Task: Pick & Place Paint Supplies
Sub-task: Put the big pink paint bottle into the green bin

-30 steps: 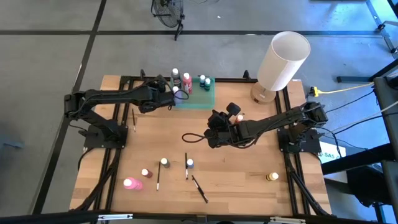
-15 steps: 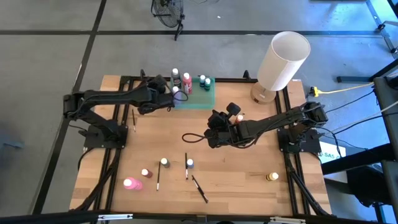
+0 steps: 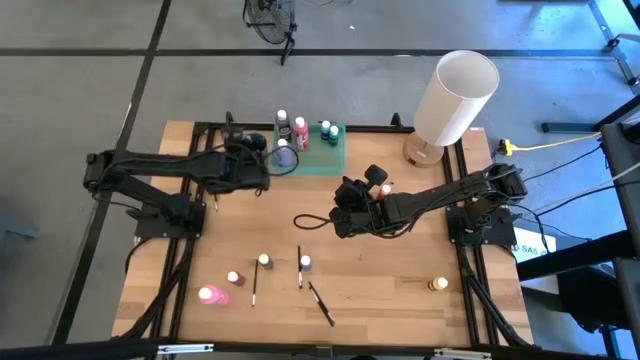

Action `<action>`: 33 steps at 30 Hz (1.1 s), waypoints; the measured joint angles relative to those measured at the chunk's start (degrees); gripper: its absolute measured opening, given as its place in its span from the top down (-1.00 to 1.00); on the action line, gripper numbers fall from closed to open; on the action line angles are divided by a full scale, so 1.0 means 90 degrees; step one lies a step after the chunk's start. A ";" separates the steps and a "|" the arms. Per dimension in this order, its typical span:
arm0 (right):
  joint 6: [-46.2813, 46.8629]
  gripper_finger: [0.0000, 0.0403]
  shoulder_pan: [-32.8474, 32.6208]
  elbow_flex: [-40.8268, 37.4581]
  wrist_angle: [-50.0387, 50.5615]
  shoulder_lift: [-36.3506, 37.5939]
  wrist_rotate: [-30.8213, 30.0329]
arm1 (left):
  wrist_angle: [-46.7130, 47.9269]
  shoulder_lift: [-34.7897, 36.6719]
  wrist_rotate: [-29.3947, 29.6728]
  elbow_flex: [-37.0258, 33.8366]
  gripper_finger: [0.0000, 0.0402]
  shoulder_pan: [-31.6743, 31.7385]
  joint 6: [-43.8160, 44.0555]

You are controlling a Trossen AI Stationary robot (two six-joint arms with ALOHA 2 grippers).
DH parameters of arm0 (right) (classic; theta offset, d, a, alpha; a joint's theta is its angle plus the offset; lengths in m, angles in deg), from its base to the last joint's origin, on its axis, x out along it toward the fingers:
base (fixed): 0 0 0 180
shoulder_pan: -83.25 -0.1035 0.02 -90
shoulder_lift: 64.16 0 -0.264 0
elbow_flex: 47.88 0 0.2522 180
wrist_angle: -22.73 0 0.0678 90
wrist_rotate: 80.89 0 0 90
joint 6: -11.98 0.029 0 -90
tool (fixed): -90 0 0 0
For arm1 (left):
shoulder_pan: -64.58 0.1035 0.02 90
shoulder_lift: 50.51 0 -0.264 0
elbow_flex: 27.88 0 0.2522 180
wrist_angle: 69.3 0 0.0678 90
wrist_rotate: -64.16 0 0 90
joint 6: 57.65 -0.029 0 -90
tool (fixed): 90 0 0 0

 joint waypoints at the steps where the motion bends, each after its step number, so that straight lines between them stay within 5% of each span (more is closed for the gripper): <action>1: 0.0007 1.00 0.0000 0.0000 -0.0015 0.0000 0.0009 | 0.0176 0.0072 -0.0576 0.0001 0.46 -0.0132 0.0768; 5: 0.0056 1.00 0.0000 0.0000 -0.0016 0.0000 0.0036 | 0.0539 0.0204 -0.2997 0.0000 0.45 -0.0341 0.2289; 10: 0.0075 1.00 0.0000 0.0000 -0.0036 0.0000 0.0039 | 0.1101 0.0255 -0.4485 -0.0001 0.45 -0.0376 0.5058; 16: 0.0090 1.00 0.0002 0.0000 -0.0113 0.0000 0.0053 | 0.1508 0.0257 -0.4312 -0.0001 0.45 -0.0341 0.7103; 19: 0.0090 1.00 0.0000 0.0000 -0.0118 0.0000 0.0056 | 0.1499 0.0255 -0.5062 -0.0004 0.45 -0.0330 0.7972; 33: -0.0148 1.00 0.0104 0.0000 -0.0164 0.0000 0.0051 | 0.1643 -0.0305 -0.5214 -0.0006 0.43 -0.0291 0.8017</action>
